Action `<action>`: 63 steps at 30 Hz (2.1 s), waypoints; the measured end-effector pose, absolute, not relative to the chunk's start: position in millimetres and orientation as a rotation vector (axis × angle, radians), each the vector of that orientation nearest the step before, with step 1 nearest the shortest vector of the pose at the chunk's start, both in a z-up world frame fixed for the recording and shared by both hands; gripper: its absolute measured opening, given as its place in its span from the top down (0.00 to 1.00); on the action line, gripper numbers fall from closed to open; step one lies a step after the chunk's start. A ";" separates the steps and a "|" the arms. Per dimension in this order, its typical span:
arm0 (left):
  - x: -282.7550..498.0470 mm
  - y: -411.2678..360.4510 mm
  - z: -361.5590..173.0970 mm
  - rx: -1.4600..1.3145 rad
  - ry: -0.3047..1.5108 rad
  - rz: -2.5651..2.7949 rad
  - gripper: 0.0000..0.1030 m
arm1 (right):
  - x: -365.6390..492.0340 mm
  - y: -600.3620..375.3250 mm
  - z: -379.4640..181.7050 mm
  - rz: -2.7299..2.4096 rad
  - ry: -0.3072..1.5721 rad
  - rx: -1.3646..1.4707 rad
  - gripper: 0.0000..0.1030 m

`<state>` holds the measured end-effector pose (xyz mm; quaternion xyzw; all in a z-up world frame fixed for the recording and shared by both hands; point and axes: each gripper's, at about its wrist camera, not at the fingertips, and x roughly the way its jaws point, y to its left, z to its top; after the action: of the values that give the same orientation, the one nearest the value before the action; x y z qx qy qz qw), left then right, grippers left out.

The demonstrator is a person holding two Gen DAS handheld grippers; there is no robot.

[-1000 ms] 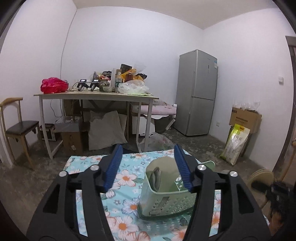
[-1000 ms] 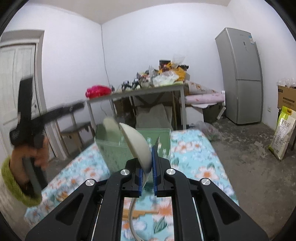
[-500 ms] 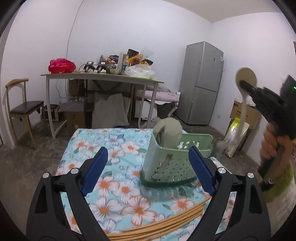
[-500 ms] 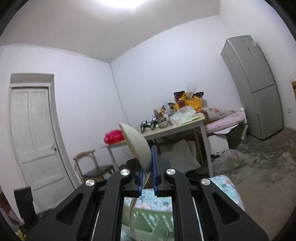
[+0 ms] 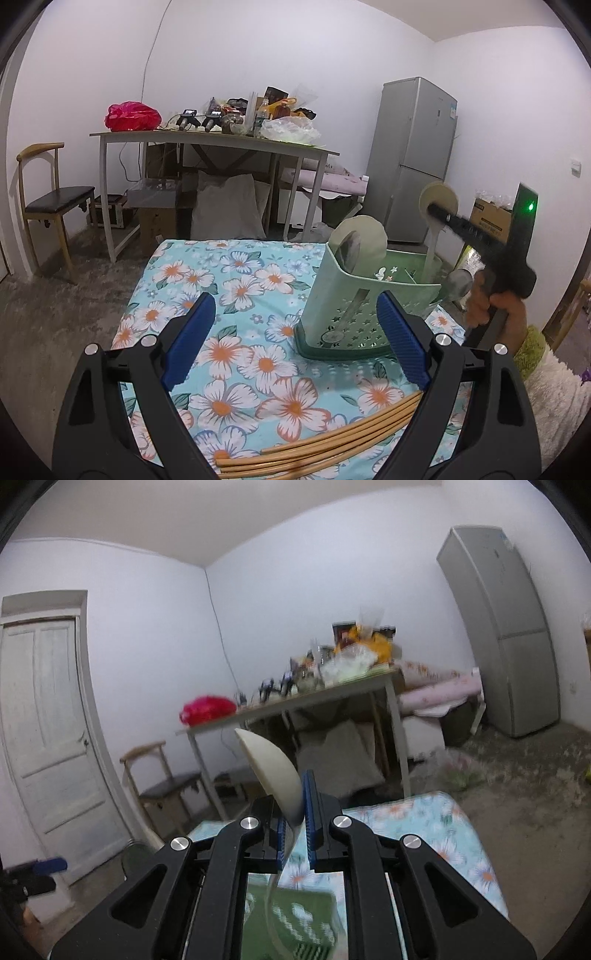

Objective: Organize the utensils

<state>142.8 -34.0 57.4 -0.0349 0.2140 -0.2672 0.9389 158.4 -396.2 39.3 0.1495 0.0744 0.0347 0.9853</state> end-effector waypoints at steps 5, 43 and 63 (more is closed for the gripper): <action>142.6 -36.8 55.8 -0.074 0.444 -0.550 0.18 | 145.4 -392.9 36.9 0.078 0.179 0.261 0.46; 74.5 -34.7 -65.8 -0.041 0.915 -0.510 0.17 | -6.1 -296.0 -100.7 -0.046 0.822 0.270 0.07; 92.5 -22.2 -61.0 -0.285 0.999 -0.479 0.08 | -8.5 -290.1 -101.1 -0.065 0.814 0.255 0.06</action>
<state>92.5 -22.2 -61.0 -0.1347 0.4726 -0.2268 0.8409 -8.5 -290.1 -101.1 0.1235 0.3945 -0.0317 0.9100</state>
